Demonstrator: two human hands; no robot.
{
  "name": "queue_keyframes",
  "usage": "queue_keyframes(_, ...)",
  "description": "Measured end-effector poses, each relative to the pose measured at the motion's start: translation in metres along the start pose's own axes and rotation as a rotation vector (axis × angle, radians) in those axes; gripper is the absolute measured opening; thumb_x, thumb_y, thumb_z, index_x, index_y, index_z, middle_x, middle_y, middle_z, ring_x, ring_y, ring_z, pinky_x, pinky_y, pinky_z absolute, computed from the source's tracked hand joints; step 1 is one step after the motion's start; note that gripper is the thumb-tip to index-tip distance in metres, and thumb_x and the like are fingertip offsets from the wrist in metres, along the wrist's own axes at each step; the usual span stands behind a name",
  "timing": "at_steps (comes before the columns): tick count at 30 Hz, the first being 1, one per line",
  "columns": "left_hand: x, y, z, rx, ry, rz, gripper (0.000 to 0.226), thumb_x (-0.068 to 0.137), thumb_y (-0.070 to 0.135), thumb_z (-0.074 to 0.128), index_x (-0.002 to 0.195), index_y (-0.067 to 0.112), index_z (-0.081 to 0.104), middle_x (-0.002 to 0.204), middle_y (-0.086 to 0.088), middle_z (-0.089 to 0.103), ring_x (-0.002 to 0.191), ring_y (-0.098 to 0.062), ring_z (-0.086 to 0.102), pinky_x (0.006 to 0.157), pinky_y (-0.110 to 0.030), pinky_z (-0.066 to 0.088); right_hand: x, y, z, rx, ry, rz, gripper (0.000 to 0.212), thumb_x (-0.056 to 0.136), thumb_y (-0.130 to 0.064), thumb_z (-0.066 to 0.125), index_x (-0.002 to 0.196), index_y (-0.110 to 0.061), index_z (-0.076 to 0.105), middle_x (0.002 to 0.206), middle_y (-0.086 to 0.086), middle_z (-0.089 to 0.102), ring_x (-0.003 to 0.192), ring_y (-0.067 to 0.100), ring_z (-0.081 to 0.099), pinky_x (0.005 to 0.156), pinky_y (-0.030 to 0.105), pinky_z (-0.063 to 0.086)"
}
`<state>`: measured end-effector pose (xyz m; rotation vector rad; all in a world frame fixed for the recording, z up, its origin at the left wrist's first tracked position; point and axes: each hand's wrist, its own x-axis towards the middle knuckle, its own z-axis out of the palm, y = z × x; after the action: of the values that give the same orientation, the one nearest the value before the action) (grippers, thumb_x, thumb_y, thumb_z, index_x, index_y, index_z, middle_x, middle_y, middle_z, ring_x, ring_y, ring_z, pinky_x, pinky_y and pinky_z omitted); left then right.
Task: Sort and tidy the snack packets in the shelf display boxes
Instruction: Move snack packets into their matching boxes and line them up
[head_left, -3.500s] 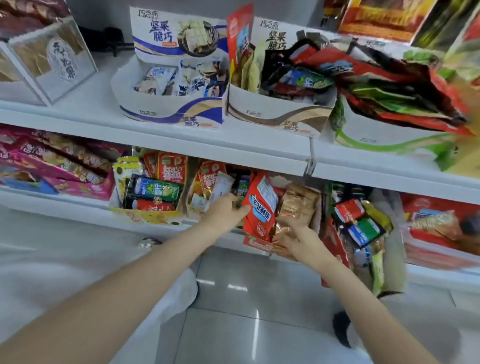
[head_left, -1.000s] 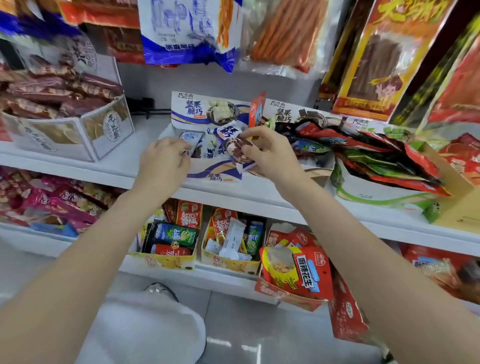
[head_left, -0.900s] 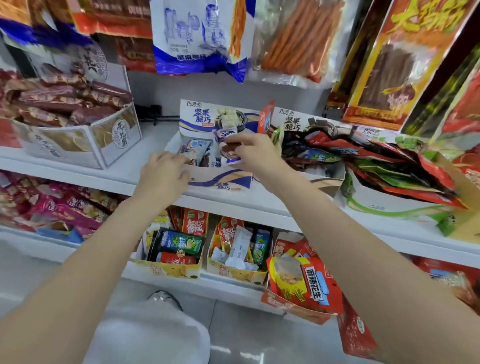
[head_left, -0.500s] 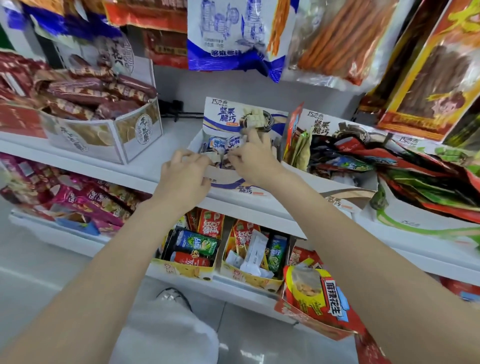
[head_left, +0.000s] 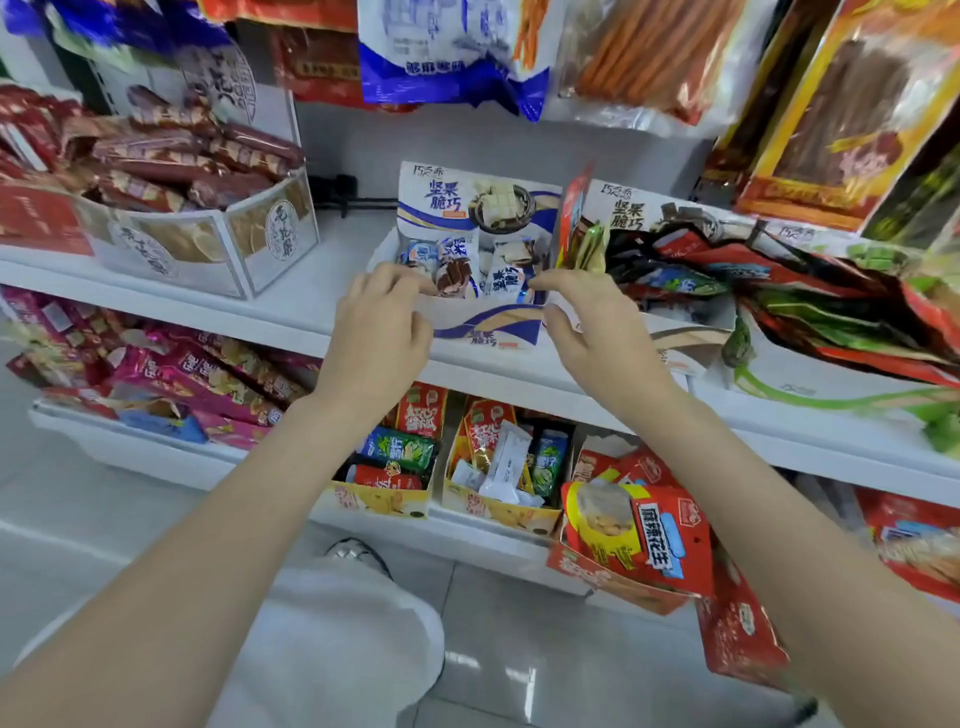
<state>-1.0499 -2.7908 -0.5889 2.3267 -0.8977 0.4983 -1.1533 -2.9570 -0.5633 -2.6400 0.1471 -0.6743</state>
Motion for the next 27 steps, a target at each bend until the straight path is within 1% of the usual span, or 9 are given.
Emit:
queue_keyframes(3,-0.028,0.017,0.012,-0.043,-0.063,0.096,0.025,0.086,0.002,0.048,0.106,0.007,0.061,0.109,-0.011,0.056,0.105,-0.029,0.046,0.088,-0.039,0.037,-0.062,0.023,-0.009,0.052,0.047,0.084,0.029,0.092,-0.002,0.043,0.115,-0.007,0.06,0.114,0.007,0.061,0.109,0.023,0.052,0.091,0.019,0.035)
queue_keyframes(5,-0.046,0.024,0.032,-0.008,-0.214,0.13,0.027,0.086,0.005,0.049,0.11,0.009,0.061,0.112,-0.008,0.056,0.107,-0.027,0.046,0.089,-0.038,0.037,-0.092,0.043,-0.003,0.092,-0.053,0.19,0.029,0.092,-0.002,0.043,0.116,-0.009,0.059,0.11,0.004,0.063,0.1,0.02,0.058,0.088,0.025,0.045)
queue_keyframes(7,-0.063,0.027,0.055,0.044,-0.401,0.119,0.032,0.088,0.009,0.047,0.118,0.012,0.057,0.119,-0.007,0.054,0.11,-0.026,0.045,0.092,-0.038,0.039,-0.115,0.059,0.007,0.093,-0.195,0.253,0.033,0.091,-0.002,0.043,0.121,-0.01,0.055,0.111,0.004,0.064,0.094,0.02,0.06,0.083,0.021,0.044)
queue_keyframes(11,-0.088,0.02,0.101,0.086,-0.71,0.006,0.037,0.093,0.013,0.043,0.13,0.012,0.046,0.125,-0.011,0.053,0.112,-0.03,0.047,0.094,-0.04,0.041,-0.147,0.085,0.027,-0.009,-0.371,0.285,0.042,0.091,-0.003,0.044,0.131,-0.013,0.047,0.121,0.01,0.06,0.111,0.025,0.054,0.093,0.032,0.043)
queue_keyframes(15,-0.091,0.014,0.14,0.049,-0.781,-0.168,0.04,0.095,0.025,0.047,0.131,0.009,0.045,0.115,-0.017,0.06,0.104,-0.033,0.055,0.085,-0.038,0.045,-0.162,0.097,0.04,0.043,-0.403,0.27,0.039,0.091,-0.003,0.043,0.129,-0.013,0.049,0.125,0.009,0.059,0.107,0.026,0.059,0.089,0.036,0.048)
queue_keyframes(19,-0.081,0.007,0.17,0.153,-0.888,-0.301,0.048,0.093,0.027,0.051,0.137,0.011,0.041,0.13,-0.014,0.054,0.116,-0.03,0.052,0.092,-0.036,0.043,-0.16,0.104,0.05,0.068,-0.424,0.277,0.039,0.09,-0.002,0.043,0.127,-0.013,0.05,0.128,0.009,0.056,0.111,0.025,0.057,0.092,0.035,0.047)
queue_keyframes(21,-0.072,0.004,0.177,0.145,-0.944,-0.316,0.031,0.089,0.019,0.056,0.118,0.009,0.058,0.11,-0.012,0.06,0.103,-0.027,0.055,0.079,-0.032,0.044,-0.158,0.104,0.056,0.087,-0.419,0.275,0.035,0.09,-0.001,0.043,0.123,-0.008,0.053,0.122,0.011,0.058,0.109,0.025,0.057,0.091,0.034,0.047)
queue_keyframes(23,-0.068,0.002,0.175,0.155,-0.924,-0.271,0.009,0.086,0.018,0.061,0.088,0.01,0.064,0.085,-0.004,0.054,0.088,-0.025,0.054,0.065,-0.028,0.038,-0.155,0.102,0.065,0.104,-0.421,0.278,0.033,0.089,0.001,0.044,0.119,-0.005,0.056,0.117,0.015,0.059,0.107,0.027,0.056,0.091,0.036,0.046)
queue_keyframes(27,-0.071,0.006,0.153,0.234,-0.577,0.039,0.019,0.089,0.02,0.057,0.094,0.005,0.067,0.103,-0.009,0.058,0.085,-0.03,0.06,0.063,-0.03,0.037,-0.139,0.092,0.075,0.317,-0.335,0.469,0.032,0.091,-0.008,0.049,0.123,-0.008,0.053,0.108,0.014,0.065,0.096,0.026,0.062,0.088,0.039,0.049)
